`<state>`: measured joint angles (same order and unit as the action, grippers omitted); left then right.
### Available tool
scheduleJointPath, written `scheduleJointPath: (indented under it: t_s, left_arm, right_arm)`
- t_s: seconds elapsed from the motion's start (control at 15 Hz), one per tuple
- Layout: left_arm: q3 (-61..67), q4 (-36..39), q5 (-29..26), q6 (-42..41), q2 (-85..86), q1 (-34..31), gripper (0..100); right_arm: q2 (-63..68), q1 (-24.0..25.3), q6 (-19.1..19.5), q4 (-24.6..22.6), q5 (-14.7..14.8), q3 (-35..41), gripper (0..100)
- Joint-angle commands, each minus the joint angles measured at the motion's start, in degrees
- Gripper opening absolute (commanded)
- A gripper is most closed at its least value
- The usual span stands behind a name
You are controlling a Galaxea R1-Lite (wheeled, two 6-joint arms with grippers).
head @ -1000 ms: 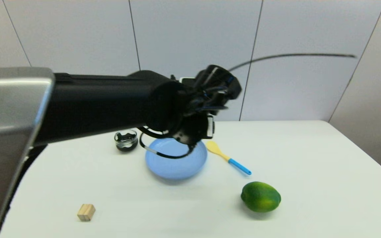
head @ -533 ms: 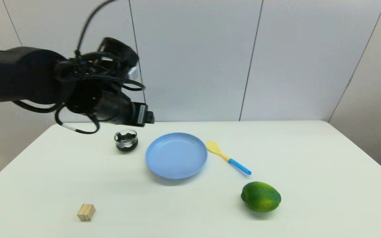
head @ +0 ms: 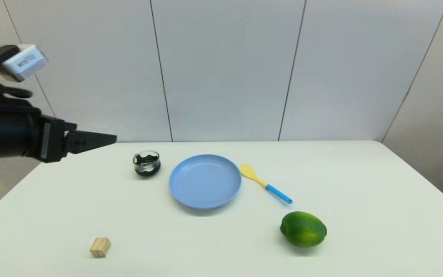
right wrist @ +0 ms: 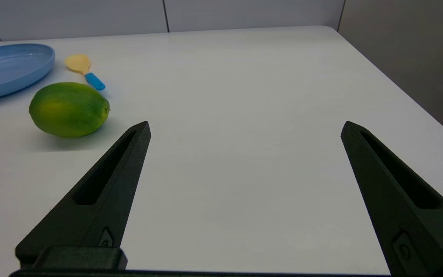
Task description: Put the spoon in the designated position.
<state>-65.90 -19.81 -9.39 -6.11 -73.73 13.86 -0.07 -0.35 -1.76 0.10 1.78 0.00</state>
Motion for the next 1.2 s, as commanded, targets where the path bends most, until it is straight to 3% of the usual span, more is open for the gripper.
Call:
scheduleJointPath:
  t_s: [0.07, 0.4, 0.67, 1.0, 1.2]
  left_arm:
    - [22.0, 9.3, -0.9, -2.1, 28.3, -1.3, 100]
    - [37.9, 9.6, -0.9, 0.7, 50.9, -11.2, 100]
    - [47.4, 12.2, -0.9, 0.1, 63.1, -13.2, 100]
    - [59.1, 19.4, -0.6, -1.0, 73.8, -13.3, 100]
    - [66.2, 29.4, -0.4, -1.1, 73.7, -13.3, 100]
  right_arm:
    - [0.1, 0.0, 0.0, 0.0, 0.0, 0.0, 100]
    - [0.1, 0.0, 0.0, 0.0, 0.0, 0.0, 100]
    - [0.1, 0.0, 0.0, 0.0, 0.0, 0.0, 100]
    - [0.1, 0.0, 0.0, 0.0, 0.0, 0.0, 100]
    - [0.1, 0.0, 0.0, 0.0, 0.0, 0.0, 100]
